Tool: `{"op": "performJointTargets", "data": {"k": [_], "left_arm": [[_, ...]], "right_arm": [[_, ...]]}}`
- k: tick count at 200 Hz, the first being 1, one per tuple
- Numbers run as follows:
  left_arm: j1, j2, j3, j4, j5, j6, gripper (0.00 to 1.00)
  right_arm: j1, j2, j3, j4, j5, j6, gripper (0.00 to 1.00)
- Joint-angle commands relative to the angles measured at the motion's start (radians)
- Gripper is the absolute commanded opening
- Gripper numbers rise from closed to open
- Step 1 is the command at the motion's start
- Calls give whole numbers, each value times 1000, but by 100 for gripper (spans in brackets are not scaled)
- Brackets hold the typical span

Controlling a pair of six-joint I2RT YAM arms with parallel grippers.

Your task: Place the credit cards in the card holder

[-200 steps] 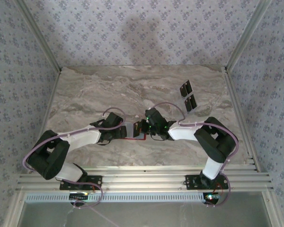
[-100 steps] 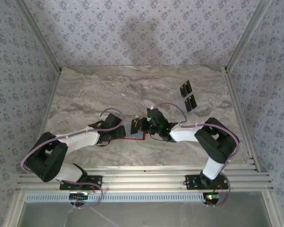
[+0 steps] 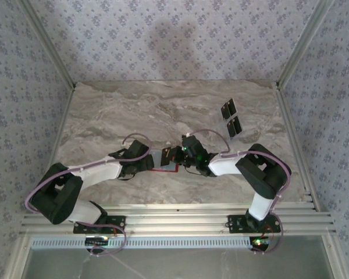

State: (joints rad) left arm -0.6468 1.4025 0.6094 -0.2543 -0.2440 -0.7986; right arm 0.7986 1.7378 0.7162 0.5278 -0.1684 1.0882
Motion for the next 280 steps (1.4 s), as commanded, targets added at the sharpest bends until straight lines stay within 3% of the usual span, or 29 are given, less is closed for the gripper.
{"op": "performJointTargets", "data": {"k": [1, 280], "left_arm": [[7, 5, -37, -83, 1, -25, 98], [6, 7, -56, -68, 4, -25, 98]], "right_arm": [[6, 23, -15, 33, 19, 23, 0], [37, 118, -65, 229, 15, 134, 0]]}}
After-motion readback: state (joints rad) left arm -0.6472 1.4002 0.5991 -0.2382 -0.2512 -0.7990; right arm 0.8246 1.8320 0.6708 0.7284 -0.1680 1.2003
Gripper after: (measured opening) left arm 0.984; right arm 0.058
